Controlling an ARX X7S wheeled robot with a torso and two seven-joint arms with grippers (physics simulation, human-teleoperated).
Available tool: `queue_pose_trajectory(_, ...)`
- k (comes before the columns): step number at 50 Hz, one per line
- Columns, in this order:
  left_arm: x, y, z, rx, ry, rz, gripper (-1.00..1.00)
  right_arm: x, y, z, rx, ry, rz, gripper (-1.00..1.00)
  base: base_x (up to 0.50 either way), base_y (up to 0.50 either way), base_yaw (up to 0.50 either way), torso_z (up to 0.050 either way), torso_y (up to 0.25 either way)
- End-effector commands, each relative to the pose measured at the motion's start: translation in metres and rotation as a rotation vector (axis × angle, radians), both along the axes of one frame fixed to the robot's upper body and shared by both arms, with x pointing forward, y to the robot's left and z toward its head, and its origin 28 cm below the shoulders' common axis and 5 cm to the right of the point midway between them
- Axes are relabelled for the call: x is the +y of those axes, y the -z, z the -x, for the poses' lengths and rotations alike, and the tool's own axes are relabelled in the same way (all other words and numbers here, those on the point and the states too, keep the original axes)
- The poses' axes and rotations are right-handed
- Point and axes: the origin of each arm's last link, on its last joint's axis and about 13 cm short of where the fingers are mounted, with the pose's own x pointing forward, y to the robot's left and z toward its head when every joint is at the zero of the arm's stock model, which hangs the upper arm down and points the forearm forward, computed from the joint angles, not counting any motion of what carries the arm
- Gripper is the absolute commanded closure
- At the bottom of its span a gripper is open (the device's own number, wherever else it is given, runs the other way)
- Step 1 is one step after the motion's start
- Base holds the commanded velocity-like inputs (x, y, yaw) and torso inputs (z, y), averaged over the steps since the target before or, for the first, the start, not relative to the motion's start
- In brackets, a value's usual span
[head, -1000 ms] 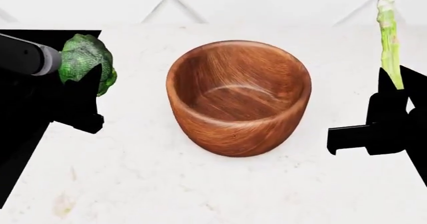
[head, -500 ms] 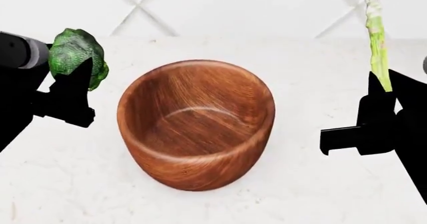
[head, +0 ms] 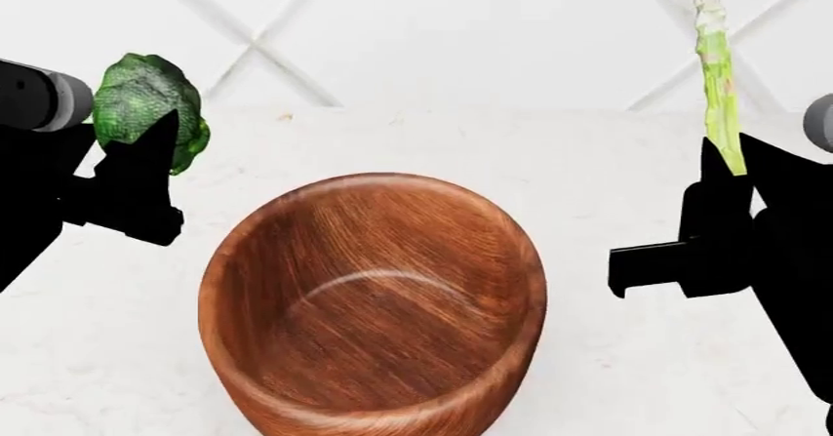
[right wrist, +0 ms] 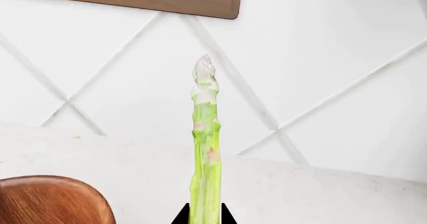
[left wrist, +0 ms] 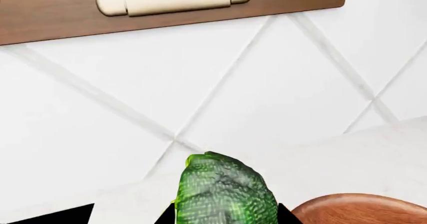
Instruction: Pick the broccolis and asparaguss from the sink and place them in one bowl. Place the onion in the other bowl. Then turn off the sink faucet.
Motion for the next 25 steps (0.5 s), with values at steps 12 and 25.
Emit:
queue_pose_trajectory(12,-0.022,-0.037,-0.001,-0.033,0.193,-0.052,1.00,0.001,0.000,-0.001,0.013,-0.022,-0.027,1.00,0.00,0.00,0.00,0.000,0.001)
queue_pose_trajectory(25,-0.067,-0.063,-0.010,0.232,0.488,-0.205,1.00,0.000,0.002,0.000,0.029,-0.022,-0.032,1.00,0.00,0.00,0.00,0.001,0.000)
